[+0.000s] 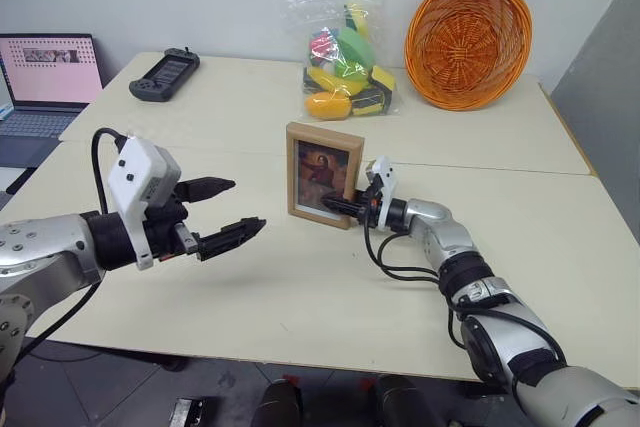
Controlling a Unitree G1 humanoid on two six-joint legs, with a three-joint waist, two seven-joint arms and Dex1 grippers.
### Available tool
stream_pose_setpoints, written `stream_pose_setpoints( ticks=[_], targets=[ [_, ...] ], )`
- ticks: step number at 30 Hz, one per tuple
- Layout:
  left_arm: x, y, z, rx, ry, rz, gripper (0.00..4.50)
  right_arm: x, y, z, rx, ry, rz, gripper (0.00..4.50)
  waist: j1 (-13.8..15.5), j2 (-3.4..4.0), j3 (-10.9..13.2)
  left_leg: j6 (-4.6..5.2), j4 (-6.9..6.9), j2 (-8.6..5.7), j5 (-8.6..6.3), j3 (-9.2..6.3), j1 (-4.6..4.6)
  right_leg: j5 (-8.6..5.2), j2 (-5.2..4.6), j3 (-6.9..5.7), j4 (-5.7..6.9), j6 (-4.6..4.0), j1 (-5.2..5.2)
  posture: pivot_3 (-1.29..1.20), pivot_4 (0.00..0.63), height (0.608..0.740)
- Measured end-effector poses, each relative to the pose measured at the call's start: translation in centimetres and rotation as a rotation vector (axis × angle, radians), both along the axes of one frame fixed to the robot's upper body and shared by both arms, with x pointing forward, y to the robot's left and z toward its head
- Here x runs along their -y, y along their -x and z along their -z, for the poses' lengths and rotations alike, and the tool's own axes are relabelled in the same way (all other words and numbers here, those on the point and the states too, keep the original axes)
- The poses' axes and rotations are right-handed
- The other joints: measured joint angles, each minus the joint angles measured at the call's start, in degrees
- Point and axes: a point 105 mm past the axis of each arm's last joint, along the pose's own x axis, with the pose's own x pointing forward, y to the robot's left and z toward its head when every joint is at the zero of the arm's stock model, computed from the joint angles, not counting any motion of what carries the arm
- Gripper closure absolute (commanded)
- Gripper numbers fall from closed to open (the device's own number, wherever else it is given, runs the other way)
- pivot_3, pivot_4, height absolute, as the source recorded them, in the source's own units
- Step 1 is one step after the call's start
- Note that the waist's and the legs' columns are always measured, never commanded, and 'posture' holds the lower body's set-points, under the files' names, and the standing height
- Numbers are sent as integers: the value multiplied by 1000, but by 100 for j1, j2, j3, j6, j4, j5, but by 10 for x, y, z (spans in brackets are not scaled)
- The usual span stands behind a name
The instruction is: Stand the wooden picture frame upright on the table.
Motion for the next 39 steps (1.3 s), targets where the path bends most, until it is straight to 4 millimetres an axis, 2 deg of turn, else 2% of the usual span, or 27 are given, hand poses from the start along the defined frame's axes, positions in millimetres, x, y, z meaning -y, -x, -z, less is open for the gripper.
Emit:
stream_pose_setpoints(
  ticks=[12,14,15,19,23,33,39],
  targets=[
    [1,-1,-5,23,7,-1,0,0,1,0,-26,4,-2,3151,-6,0,0,0,0,1,0,0,0,0,1,0,0,0,0,0,150,740],
    [2,-2,-6,30,9,0,0,1,0,0,-35,4,6,2463,-5,0,0,0,0,0,0,0,0,0,0,0,0,0,0,0,150,740],
    [2,-2,-7,33,9,1,0,1,-1,2,-40,12,11,2343,-5,0,0,0,0,0,0,0,0,0,0,0,0,0,0,0,150,740],
    [2,-2,-9,40,11,0,0,8,-4,15,-91,44,56,1373,-7,0,0,0,0,0,0,1,0,0,1,0,0,0,-1,0,150,740],
    [4,-3,-9,43,14,0,0,9,-5,16,-85,61,64,466,-8,0,0,0,-1,1,0,1,0,0,2,0,0,0,-1,0,150,740],
    [7,-6,-11,47,23,16,0,11,-5,17,-75,85,64,466,-8,0,0,0,-1,1,0,0,0,0,2,0,0,0,-1,0,150,740],
    [5,-10,-7,31,26,9,0,30,-3,10,-18,127,79,466,-5,0,0,0,-1,1,0,0,0,0,1,0,0,0,-1,0,150,740]
  ],
)
